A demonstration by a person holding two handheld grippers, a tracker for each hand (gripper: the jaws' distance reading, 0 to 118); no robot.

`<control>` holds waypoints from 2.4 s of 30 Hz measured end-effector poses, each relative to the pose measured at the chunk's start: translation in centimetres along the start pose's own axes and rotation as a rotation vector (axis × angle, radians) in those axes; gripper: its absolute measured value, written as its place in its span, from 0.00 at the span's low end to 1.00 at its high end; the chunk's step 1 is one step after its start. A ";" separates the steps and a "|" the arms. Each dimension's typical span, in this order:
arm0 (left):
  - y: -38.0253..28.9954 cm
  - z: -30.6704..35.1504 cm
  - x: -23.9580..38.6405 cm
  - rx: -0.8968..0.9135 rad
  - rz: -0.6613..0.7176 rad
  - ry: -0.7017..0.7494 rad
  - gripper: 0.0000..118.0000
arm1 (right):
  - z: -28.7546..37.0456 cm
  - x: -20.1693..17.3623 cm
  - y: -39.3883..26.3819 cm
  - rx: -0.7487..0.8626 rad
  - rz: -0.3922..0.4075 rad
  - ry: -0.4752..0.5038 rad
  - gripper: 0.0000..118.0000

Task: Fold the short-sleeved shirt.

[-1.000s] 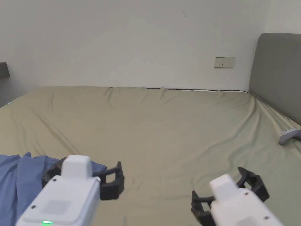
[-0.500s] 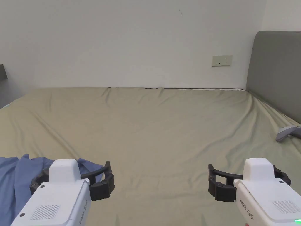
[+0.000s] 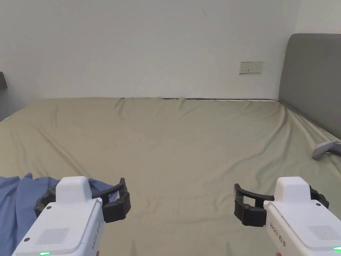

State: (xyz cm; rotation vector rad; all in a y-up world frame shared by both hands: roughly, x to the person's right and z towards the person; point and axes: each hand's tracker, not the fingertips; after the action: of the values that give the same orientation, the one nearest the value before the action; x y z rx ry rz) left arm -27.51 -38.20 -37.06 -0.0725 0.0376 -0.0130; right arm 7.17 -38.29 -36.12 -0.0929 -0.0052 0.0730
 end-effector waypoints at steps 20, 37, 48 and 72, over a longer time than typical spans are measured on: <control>-0.5 -0.1 0.6 -0.013 -0.071 0.008 1.00 | 0.1 -0.1 0.1 0.011 0.007 0.014 1.00; 0.2 0.6 1.1 0.013 -0.096 -0.020 0.00 | 0.4 -1.1 0.5 0.005 0.043 -0.007 0.03; 0.5 1.7 -1.5 -0.017 -0.105 0.048 0.00 | -0.9 -4.3 1.5 0.029 0.066 0.042 0.00; 1.9 -2.5 -18.8 -0.273 0.083 0.461 0.00 | -8.6 -26.7 3.7 -0.024 0.034 0.619 0.00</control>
State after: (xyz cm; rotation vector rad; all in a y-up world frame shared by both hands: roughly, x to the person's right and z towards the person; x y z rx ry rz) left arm -46.34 -36.25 -39.03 -0.3404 0.5040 0.0586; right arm -19.68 -37.39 -45.10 -0.1362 0.6138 0.0761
